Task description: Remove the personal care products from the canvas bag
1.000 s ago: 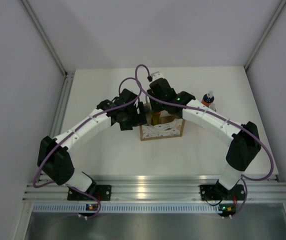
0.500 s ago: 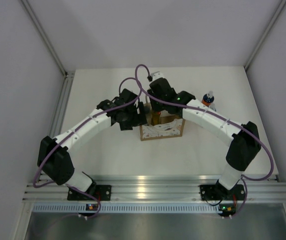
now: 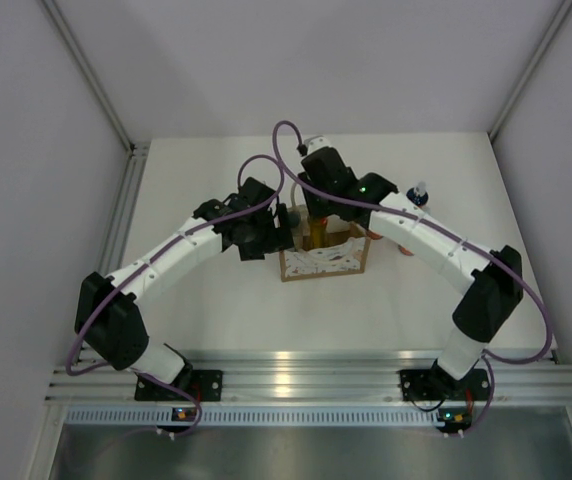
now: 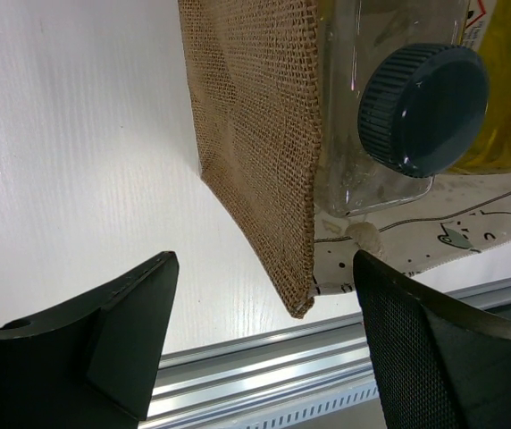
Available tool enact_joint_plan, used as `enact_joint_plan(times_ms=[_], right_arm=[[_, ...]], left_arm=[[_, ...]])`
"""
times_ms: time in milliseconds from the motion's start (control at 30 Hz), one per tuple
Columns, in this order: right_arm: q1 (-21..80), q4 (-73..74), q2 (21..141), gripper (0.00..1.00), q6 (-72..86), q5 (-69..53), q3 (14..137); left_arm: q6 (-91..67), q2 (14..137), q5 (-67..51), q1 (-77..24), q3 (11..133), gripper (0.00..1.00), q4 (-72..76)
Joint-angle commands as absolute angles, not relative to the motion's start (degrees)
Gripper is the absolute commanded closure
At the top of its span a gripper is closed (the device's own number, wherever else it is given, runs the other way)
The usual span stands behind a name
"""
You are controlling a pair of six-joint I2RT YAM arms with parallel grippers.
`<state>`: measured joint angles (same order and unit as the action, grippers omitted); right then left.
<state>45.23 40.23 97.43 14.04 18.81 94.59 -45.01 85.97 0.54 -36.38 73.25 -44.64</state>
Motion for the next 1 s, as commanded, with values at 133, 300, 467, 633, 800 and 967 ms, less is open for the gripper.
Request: enact_joint_plan(times_ms=[133, 300, 467, 633, 800, 967], right_arm=[[44.74, 39.81, 89.83, 1.00, 12.66, 22.32, 103.44], [44.74, 42.53, 88.60, 1.00, 12.83, 23.64, 106.87], [44.74, 46.22, 87.36, 1.00, 12.13, 25.05, 111.53], [44.65, 49.30, 85.96, 1.00, 11.95, 26.63, 115.57], [43.68, 51.59, 83.85, 1.00, 13.09, 28.03, 116.81], [41.58, 51.77, 80.34, 1.00, 14.06, 28.12, 115.40]], left_arm=[[-44.21, 85.34, 0.97, -36.47, 73.83, 0.16, -44.74], [-44.03, 85.43, 1.14, -36.48, 73.92, 0.16, -44.82], [-44.03, 85.52, 0.97, -36.56, 74.00, 0.16, -44.82], [-43.95, 85.69, 0.97, -36.48, 74.09, 0.16, -44.82], [-44.03, 85.78, 0.88, -36.56, 74.18, 0.16, -44.82], [-43.95, 86.31, 0.62, -36.56, 74.18, 0.16, -44.82]])
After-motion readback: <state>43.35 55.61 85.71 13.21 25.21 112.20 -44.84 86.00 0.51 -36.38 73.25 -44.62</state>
